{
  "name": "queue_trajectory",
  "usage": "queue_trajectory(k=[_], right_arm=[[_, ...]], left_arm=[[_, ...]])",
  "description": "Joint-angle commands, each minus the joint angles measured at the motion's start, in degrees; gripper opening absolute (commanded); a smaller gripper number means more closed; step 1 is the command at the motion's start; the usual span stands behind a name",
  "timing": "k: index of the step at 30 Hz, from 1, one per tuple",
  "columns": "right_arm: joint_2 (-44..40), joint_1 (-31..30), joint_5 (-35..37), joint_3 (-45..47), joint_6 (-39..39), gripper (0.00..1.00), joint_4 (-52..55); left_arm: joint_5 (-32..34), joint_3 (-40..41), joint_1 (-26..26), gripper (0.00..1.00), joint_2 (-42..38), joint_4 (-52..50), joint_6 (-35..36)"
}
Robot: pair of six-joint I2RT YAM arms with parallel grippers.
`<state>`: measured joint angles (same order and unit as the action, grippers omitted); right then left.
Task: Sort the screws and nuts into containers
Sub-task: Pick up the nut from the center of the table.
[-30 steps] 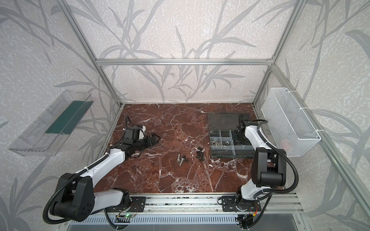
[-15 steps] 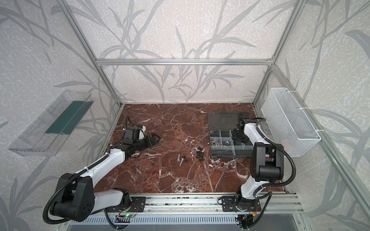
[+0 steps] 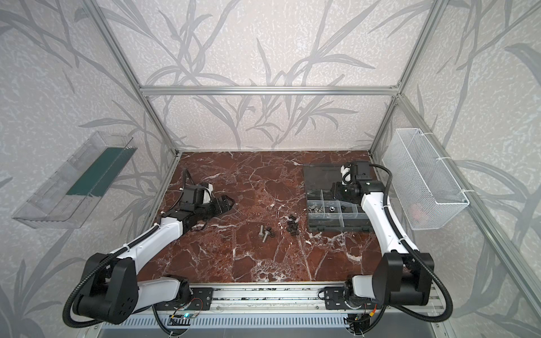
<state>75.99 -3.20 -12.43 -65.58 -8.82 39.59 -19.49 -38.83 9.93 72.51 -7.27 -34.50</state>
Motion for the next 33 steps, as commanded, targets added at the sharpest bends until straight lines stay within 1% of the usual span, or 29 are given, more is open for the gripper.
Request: queue_trajectory(k=[1,4,6,10,14,25,33], right_arm=[[-2.48,-8.46,-1.84,1.81,2.83,0.56,1.26],[-3.21,-17.13,-0.23,3.21,1.59,0.56,0.58],[-3.06,-21.56,0.45,4.47,0.54,0.56,-0.89],[-1.15,-27.27,1.35,6.82,-2.71,0.56,-5.13],[2.59,-32.37,3.22,7.57,-3.79,0.56,-7.14],[13.95,-41.45,4.7,5.68,-5.52,0.56,-9.0],[18.81,-44.14,8.12,3.99,-6.17,0.56,-7.73]], left_arm=[[-0.33,-0.36,-0.44,0.99,0.56,0.01,0.35],[-0.62,-0.28,-0.44,0.99,0.61,0.17,0.21],[-0.77,-0.05,-0.44,0.99,0.59,0.36,0.13],[-0.95,0.09,-0.44,0.99,0.49,0.54,-0.1],[-0.73,0.24,-0.49,0.99,0.02,0.26,-0.01],[-0.29,0.73,-0.62,0.99,-0.79,0.01,0.23],[-0.61,0.55,-0.88,0.99,-0.37,-0.03,0.4]])
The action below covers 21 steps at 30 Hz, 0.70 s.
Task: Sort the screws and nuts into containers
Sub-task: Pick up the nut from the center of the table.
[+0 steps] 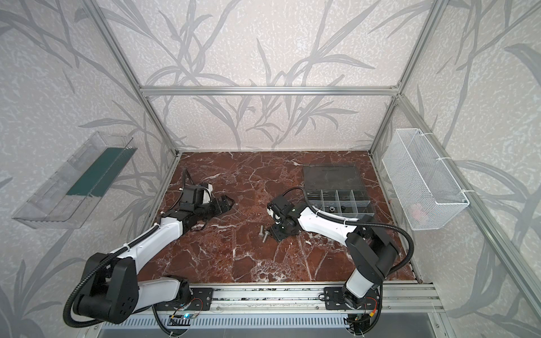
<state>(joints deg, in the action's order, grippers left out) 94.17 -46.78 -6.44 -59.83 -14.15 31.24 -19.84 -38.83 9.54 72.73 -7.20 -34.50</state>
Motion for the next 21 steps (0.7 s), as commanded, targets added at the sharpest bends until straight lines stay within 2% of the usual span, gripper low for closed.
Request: queue_trajectory(k=[1,21], right_arm=[[1.02,-0.73,2.47,-1.82,-0.88,0.56,0.62],[8.59,-2.49,2.02,-5.95,-0.91,0.55,-0.76]], left_arm=[[-0.23,0.51,-0.49,0.99,-0.59,-0.07,0.4],[-0.25,0.69,-0.66,0.99,-0.5,-0.09,0.4]])
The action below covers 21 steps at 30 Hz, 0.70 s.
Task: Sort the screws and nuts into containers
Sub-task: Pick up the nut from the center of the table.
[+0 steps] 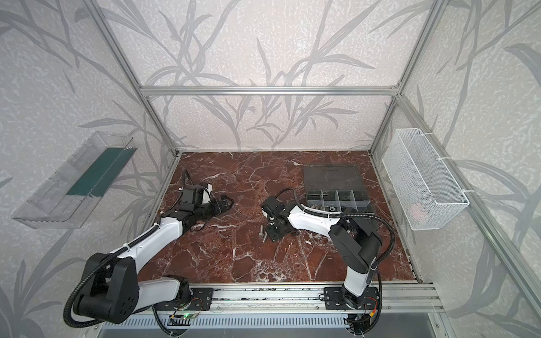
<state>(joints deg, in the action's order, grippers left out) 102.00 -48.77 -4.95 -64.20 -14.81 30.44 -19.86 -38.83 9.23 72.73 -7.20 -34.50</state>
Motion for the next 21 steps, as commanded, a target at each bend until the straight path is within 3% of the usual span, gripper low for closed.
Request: queue_trajectory(k=[1,21], right_arm=[[1.05,-0.53,0.51,-1.59,-0.22,0.55,-0.09],[6.71,-1.08,0.91,-3.79,-0.07,0.48,0.1]], left_arm=[[-0.14,0.76,-0.36,0.99,-0.52,-0.03,0.39],[0.08,1.37,-0.71,0.99,-1.64,-0.14,0.34]])
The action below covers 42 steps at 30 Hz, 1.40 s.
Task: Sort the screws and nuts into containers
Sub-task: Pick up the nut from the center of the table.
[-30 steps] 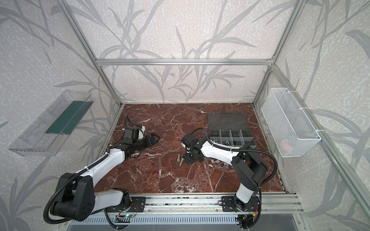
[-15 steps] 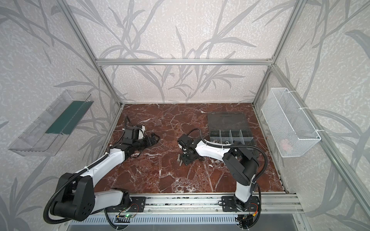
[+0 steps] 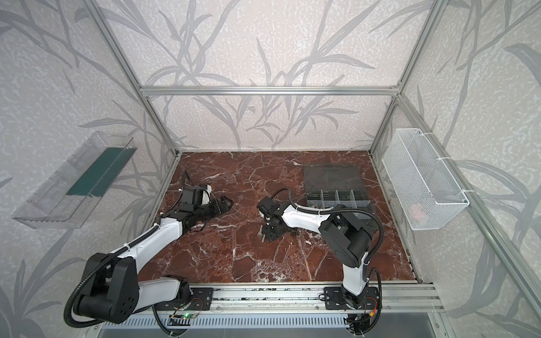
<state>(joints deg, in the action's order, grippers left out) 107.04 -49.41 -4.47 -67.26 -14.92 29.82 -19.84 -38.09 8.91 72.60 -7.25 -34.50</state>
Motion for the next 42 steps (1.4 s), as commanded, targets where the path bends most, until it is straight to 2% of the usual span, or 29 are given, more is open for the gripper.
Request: queue_trajectory(k=[1,7,13,17,20,26,33,37,42], right_arm=[[1.63,-0.51,0.42,-0.76,0.13,0.45,0.89],[0.67,-0.49,0.16,-0.37,0.42,0.31,1.78],[0.27,-0.49,0.17,-0.32,0.74,0.26,2.54],[0.11,-0.48,0.57,-0.22,0.77,0.15,2.73],[-1.38,-0.51,0.8,-0.2,0.85,0.02,2.83],[-6.67,1.87,1.8,-0.42,1.2,0.0,4.91],[-16.03,12.47,5.13,1.99,2.08,0.0,8.08],[-20.63,20.97,8.58,3.52,1.27,0.0,10.03],[-24.43,31.73,9.68,5.02,0.12,0.0,10.33]], left_arm=[[0.14,0.62,-0.38,0.99,-1.54,-0.15,0.39],[-0.09,0.64,-0.56,0.99,-1.57,-0.2,0.35],[-0.03,0.73,-0.62,0.99,-1.7,-0.14,0.23],[-0.03,0.8,-0.64,0.99,-1.81,-0.14,0.22],[0.0,0.82,-0.64,0.99,-1.97,-0.29,0.39],[-0.03,0.73,-0.73,0.99,-2.0,-0.4,0.4],[-0.15,0.83,-0.82,0.99,-1.97,-0.31,0.34],[-0.17,0.83,-0.84,0.99,-2.03,-0.18,0.27],[-0.4,0.69,-0.91,0.99,-1.93,-0.12,0.21]])
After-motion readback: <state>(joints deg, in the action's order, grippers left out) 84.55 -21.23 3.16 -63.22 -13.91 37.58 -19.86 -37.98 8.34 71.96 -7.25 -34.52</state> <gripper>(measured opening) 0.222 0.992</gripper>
